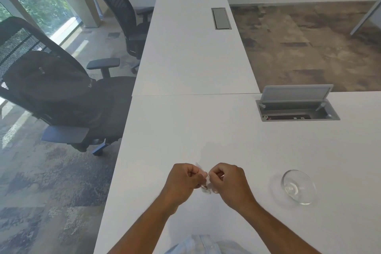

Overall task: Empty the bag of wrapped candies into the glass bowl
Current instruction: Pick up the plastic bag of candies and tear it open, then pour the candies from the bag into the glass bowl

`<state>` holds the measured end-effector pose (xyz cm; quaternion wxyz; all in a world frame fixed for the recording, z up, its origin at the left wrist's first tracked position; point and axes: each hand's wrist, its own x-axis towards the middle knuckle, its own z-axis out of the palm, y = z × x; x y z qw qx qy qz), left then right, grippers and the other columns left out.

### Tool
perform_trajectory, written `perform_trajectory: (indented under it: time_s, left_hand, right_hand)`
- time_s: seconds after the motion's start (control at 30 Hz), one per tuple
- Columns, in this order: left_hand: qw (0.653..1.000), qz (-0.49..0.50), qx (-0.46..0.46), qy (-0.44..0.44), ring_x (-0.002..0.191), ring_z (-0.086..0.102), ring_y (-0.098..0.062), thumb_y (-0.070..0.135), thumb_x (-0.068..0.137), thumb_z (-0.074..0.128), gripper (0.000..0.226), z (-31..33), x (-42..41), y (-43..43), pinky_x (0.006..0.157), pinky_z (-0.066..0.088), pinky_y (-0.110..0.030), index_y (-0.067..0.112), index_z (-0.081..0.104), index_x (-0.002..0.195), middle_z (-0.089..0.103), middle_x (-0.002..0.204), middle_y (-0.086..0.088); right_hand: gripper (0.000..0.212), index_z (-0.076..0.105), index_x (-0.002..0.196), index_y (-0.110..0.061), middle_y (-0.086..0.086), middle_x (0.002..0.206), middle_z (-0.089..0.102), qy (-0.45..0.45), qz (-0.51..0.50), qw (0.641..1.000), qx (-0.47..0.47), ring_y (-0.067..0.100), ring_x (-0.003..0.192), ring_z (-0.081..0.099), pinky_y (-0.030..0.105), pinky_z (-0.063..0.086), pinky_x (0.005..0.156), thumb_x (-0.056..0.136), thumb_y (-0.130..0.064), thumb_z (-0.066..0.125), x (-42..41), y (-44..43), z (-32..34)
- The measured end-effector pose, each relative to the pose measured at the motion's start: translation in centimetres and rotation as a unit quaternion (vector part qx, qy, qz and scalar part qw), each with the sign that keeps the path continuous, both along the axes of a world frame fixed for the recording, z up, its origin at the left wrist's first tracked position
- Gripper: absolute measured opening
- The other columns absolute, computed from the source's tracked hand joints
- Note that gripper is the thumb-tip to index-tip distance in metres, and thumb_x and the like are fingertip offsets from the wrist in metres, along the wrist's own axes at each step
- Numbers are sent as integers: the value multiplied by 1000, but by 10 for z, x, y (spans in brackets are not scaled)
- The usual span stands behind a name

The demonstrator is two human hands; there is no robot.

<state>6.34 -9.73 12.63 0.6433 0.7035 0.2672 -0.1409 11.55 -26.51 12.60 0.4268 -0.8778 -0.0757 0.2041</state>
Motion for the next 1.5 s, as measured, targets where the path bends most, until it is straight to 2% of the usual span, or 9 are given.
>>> perform_trajectory:
  time_s: [0.2, 0.47, 0.6, 0.8, 0.9, 1.1, 1.23, 1.37, 1.5]
  left_hand:
    - [998, -52, 34, 3, 75, 68, -21, 9, 84, 69, 16, 8, 5, 1, 77, 54, -42, -3, 77, 77, 82, 93, -19]
    - [997, -75, 35, 6, 79, 70, -18, 4, 89, 68, 15, 9, -1, 2, 98, 64, -56, -6, 75, 80, 81, 80, -5]
    - [995, -65, 73, 26, 78, 77, -29, 16, 81, 65, 23, 8, -4, 1, 93, 66, -59, -5, 68, 73, 82, 91, -23]
    - [990, -15, 133, 44, 66, 61, -17, 23, 87, 66, 21, 8, -6, -6, 67, 52, -32, 16, 58, 68, 71, 73, -5]
    - [980, -2, 201, -3, 81, 59, -10, 21, 99, 67, 24, 7, -4, -13, 69, 43, -20, 8, 60, 80, 65, 99, 3]
    - [994, 72, 84, 1, 104, 75, -34, 26, 92, 60, 27, 14, 2, -18, 96, 67, -53, 2, 64, 80, 74, 109, -8]
    - [995, 83, 55, -1, 112, 74, -41, 8, 99, 56, 35, 16, 3, -23, 90, 70, -47, 11, 55, 64, 73, 111, -26]
    - [996, 85, 5, -2, 108, 81, -33, 6, 99, 56, 43, 20, 6, -31, 92, 71, -47, 19, 50, 58, 78, 109, -27]
    - [997, 62, -51, 6, 108, 82, -38, 5, 99, 57, 28, 23, 12, -45, 98, 69, -53, 10, 56, 71, 78, 112, -32]
  right_hand:
    - [18, 72, 77, -13, 4, 74, 75, -24, 44, 999, -18, 20, 70, 68, 38, 59, 66, 91, -14, 62, -3, -1, 1]
    - [19, 78, 84, -19, -3, 82, 78, -17, 140, 989, -54, 14, 77, 72, 33, 59, 70, 93, -19, 61, 6, -6, 9]
    - [20, 71, 79, -14, -1, 79, 72, -85, 152, 980, -96, 17, 73, 65, 38, 56, 68, 92, -14, 55, 10, -7, 11]
    - [17, 70, 76, -13, -1, 72, 71, -108, 75, 988, -84, 18, 69, 63, 38, 54, 65, 89, -10, 60, 26, -23, 12]
    - [17, 71, 77, -15, -2, 73, 71, -105, 72, 989, -75, 16, 71, 64, 38, 56, 67, 90, -11, 61, 23, -23, 11]
    - [56, 67, 128, -29, -14, 118, 73, 46, 14, 995, 92, -1, 110, 66, 25, 54, 97, 77, -7, 56, 12, -31, 4]
    - [91, 41, 153, -36, -18, 152, 52, 148, 63, 977, 139, 0, 141, 46, 36, 39, 118, 66, -10, 52, 1, -43, -11]
    - [93, 26, 159, -43, -30, 158, 42, 152, 138, 972, 114, -11, 143, 41, 26, 38, 118, 81, -25, 73, -11, -48, -34]
    - [56, 55, 134, -41, -6, 126, 72, 87, 3, 989, 121, 15, 117, 70, 35, 61, 96, 85, -25, 75, -15, -42, -49]
